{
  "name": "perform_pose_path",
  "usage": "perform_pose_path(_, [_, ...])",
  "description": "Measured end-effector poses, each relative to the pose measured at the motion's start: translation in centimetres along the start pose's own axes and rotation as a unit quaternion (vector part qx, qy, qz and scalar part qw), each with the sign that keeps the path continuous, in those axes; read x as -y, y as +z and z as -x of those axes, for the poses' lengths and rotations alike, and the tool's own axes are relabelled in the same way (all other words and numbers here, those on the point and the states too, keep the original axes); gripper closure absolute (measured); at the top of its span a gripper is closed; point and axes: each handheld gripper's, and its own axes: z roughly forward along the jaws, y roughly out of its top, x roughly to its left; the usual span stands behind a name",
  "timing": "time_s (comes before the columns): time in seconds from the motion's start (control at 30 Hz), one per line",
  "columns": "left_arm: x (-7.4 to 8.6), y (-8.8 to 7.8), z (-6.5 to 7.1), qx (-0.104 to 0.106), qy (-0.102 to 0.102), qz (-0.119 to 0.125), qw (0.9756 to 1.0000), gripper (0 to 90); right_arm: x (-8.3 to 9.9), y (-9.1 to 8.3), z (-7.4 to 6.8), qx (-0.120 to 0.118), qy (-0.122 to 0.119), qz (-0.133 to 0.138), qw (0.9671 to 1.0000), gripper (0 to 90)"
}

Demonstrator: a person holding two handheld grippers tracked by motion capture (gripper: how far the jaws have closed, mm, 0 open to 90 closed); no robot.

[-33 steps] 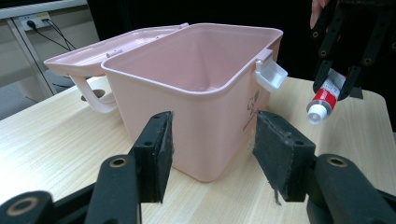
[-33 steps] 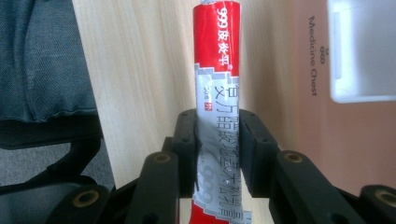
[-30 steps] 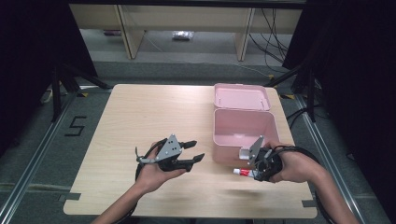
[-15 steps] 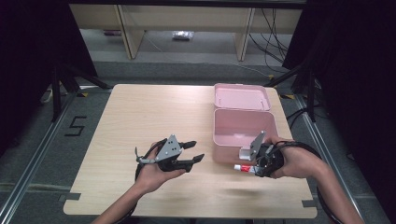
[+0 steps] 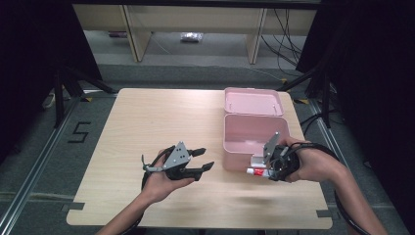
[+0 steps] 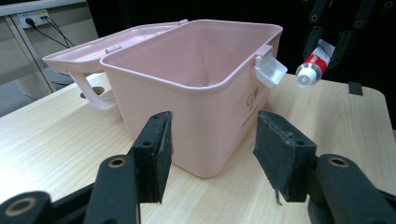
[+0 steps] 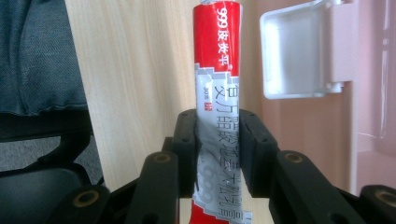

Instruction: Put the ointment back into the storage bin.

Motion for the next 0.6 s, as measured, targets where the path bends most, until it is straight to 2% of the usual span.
perform_pose_path(0.03, [0.0,0.0,0.0,0.001,0.000,0.003,1.0000,46.0,-0.1,0.0,0.3,-0.003,-0.020,0.007,0.9998,71.4])
perform_pose_path(0.07, [0.0,0.1,-0.1,0.006,0.003,0.006,1.0000,46.0,0.0,0.0,0.4,-0.003,-0.017,0.007,0.9998,71.4])
perform_pose_path(0.17, [0.0,0.0,0.0,0.000,0.000,0.000,1.0000,46.0,-0.1,-0.4,0.4,0.003,-0.013,0.006,0.9999,71.4])
perform_pose_path(0.2, [0.0,0.0,0.0,0.000,0.000,0.000,1.0000,46.0,-0.1,-0.5,0.3,0.003,0.002,0.002,1.0000,71.4])
perform_pose_path(0.23, [0.0,0.0,0.0,0.001,0.000,0.001,1.0000,46.0,-0.1,-0.5,0.5,0.003,-0.016,0.006,0.9999,71.4])
perform_pose_path(0.27, [0.0,0.1,0.0,0.002,0.000,0.003,1.0000,46.0,-0.1,-0.6,0.8,0.002,-0.024,0.009,0.9997,71.4])
perform_pose_path(0.3, [0.0,0.1,0.0,0.002,0.001,0.002,1.0000,46.0,-0.1,-0.9,0.6,0.007,0.001,0.001,1.0000,71.4])
perform_pose_path(0.4, [0.0,0.2,0.0,0.006,0.000,0.007,1.0000,45.9,-0.2,-1.1,0.8,0.008,-0.001,0.002,1.0000,71.4])
perform_pose_path(0.43, [0.0,0.0,0.1,0.001,0.001,0.001,1.0000,45.9,-0.2,-1.1,1.1,0.005,-0.016,0.006,0.9998,71.4])
perform_pose_path(0.5, [-0.1,0.0,0.0,0.001,0.001,0.001,1.0000,45.9,-0.3,-1.4,1.0,0.010,-0.003,0.002,0.9999,71.4])
perform_pose_path(0.6, [0.0,0.0,0.0,0.000,0.000,0.000,1.0000,45.9,-0.3,-1.6,1.2,0.012,-0.005,0.000,0.9999,71.4])
